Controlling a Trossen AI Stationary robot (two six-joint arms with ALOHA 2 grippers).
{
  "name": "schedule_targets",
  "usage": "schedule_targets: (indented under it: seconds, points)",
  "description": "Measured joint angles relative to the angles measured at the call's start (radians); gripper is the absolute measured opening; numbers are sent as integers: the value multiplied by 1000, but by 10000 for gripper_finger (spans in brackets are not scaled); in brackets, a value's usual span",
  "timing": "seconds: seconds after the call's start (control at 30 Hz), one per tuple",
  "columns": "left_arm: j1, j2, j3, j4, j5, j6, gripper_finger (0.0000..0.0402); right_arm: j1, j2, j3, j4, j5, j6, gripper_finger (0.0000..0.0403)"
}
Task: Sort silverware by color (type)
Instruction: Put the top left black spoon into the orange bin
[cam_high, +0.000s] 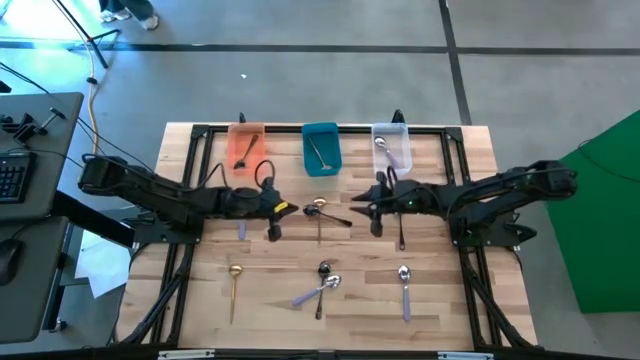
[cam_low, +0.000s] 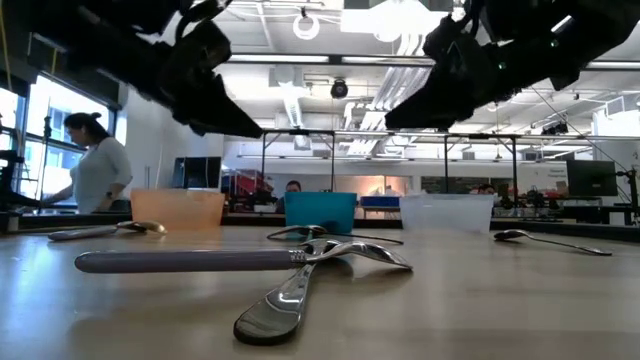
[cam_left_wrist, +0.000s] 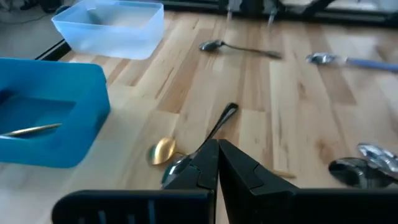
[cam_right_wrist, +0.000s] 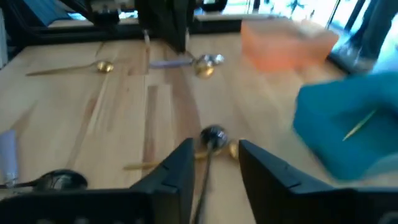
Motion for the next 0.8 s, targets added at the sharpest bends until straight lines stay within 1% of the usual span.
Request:
schedule_targets:
  seconds: [0.07, 0.17, 0.3, 0.5, 0.67, 0.8]
  points:
    - [-2, 0, -45, 70, 0, -17, 3, 5, 34, 0, 1, 0, 69, 133]
    - [-1, 0, -80, 132, -3, -41, 3, 7, 81, 0, 5, 9, 114, 155]
    - [-1, 0, -100, 143, -3, -72, 3, 17, 147, 33, 2, 49, 129, 170]
    - [-1, 0, -118, 166, -5, -120, 3, 28, 290, 135, -3, 51, 98, 173]
    - [-4, 0, -129, 214, -55, -204, 3, 22, 407, 223, -5, 33, 77, 172]
    - [-23, 0, -129, 220, -98, -206, 3, 12, 491, 292, -55, 32, 80, 172]
